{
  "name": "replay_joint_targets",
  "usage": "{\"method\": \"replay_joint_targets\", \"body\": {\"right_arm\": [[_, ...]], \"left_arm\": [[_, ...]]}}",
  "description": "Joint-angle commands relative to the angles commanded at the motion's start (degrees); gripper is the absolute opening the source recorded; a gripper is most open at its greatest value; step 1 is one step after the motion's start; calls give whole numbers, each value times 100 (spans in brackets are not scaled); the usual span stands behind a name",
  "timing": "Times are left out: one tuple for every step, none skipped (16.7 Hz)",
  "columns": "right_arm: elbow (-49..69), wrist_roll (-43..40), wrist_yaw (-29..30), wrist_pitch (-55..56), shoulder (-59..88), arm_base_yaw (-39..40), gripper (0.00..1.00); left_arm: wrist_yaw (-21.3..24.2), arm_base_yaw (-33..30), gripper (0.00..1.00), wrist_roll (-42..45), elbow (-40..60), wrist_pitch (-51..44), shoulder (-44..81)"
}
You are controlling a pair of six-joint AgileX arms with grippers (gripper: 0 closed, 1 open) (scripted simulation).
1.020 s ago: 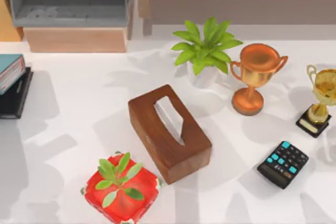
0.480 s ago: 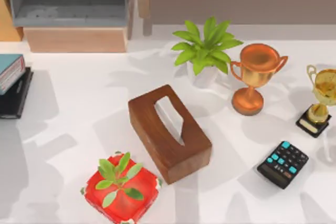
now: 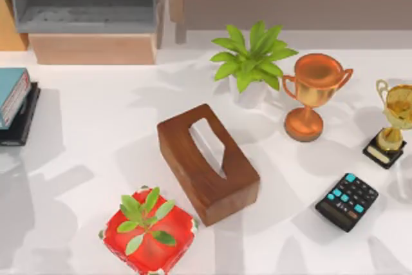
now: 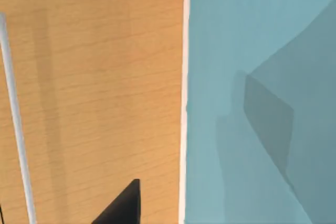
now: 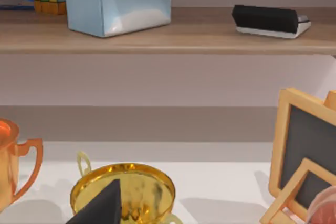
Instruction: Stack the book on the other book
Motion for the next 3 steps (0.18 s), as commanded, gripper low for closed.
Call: {"method": "replay_joint_targets", "body": {"right_arm": [[0, 0, 0, 0, 0, 0, 100], [0, 0, 0, 0, 0, 0, 100], [0, 0, 0, 0, 0, 0, 100]], "left_arm": [[0, 0, 100, 0, 0, 0, 0], [0, 0, 100, 0, 0, 0, 0], [0, 0, 100, 0, 0, 0, 0]]}}
